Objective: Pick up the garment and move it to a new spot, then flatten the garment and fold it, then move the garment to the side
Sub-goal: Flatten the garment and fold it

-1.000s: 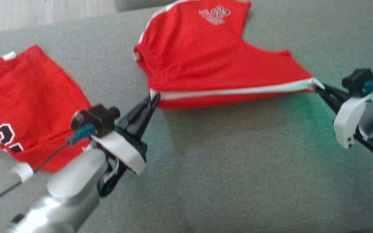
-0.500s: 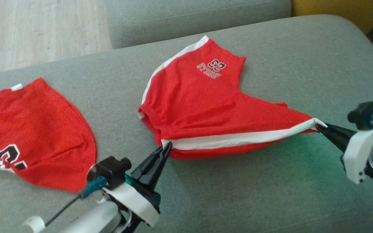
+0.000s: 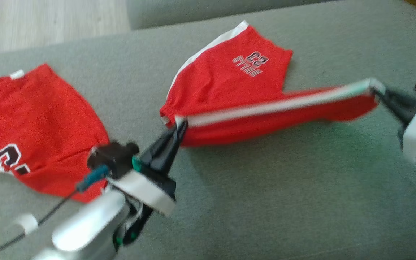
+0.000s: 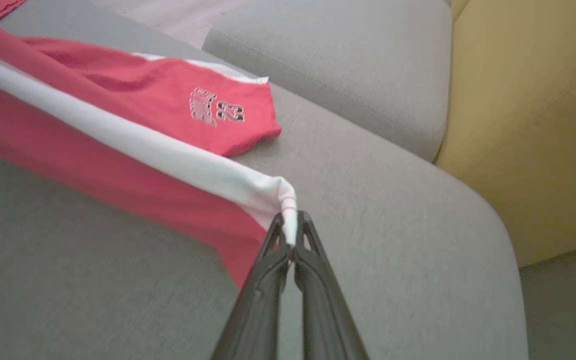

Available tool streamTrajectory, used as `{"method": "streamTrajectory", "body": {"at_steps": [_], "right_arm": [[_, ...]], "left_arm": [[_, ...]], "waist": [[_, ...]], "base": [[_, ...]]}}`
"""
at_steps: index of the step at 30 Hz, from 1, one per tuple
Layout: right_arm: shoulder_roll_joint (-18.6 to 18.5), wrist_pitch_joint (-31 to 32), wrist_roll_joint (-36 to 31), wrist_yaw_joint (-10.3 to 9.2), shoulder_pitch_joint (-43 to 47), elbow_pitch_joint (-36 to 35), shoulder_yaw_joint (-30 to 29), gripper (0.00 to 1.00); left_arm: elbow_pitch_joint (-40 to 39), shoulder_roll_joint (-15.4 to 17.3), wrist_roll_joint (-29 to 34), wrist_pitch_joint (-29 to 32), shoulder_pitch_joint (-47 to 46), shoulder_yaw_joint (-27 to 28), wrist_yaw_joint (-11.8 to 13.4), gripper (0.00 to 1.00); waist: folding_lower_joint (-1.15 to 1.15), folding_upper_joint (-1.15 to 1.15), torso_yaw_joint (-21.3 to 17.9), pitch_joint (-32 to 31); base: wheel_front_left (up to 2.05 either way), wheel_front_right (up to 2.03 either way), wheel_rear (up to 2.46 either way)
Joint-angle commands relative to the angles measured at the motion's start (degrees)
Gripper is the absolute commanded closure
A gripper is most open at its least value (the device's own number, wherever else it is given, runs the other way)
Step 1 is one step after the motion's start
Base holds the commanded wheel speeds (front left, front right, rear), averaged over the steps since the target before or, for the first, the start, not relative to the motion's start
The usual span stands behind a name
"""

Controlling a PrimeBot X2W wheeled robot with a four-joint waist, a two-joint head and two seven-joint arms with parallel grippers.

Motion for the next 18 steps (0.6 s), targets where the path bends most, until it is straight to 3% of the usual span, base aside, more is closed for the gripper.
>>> {"method": "streamTrajectory", "body": {"at_steps": [1, 9, 18], "right_arm": [[-1.51, -0.49, -0.62, -0.04, -1.74, -0.19, -1.62, 1.00], [0.77, 1.36, -6.15, -0.04, -10.54, 2.31, -3.19, 1.00], [2.24, 4.81, -8.60, -0.04, -21.26, 6.42, 2.58, 1.00]], "left_arm": [[-1.09, 1.19, 0.73, -0.01, -3.75, 3.10, 0.39, 1.00], [3.26, -1.97, 1.55, 0.47, -10.79, 3.97, -0.68, 1.00], [11.62, -8.11, 2.56, 0.05, -17.52, 3.36, -2.44, 1.00]], "waist": [[-0.01, 0.00, 1.75, 2.34], [-0.01, 0.00, 6.91, 8.67], [-0.01, 0.00, 13.03, 14.99]], "base": [[0.00, 0.00, 0.00], [0.00, 0.00, 0.00], [0.00, 0.00, 0.00]]}}
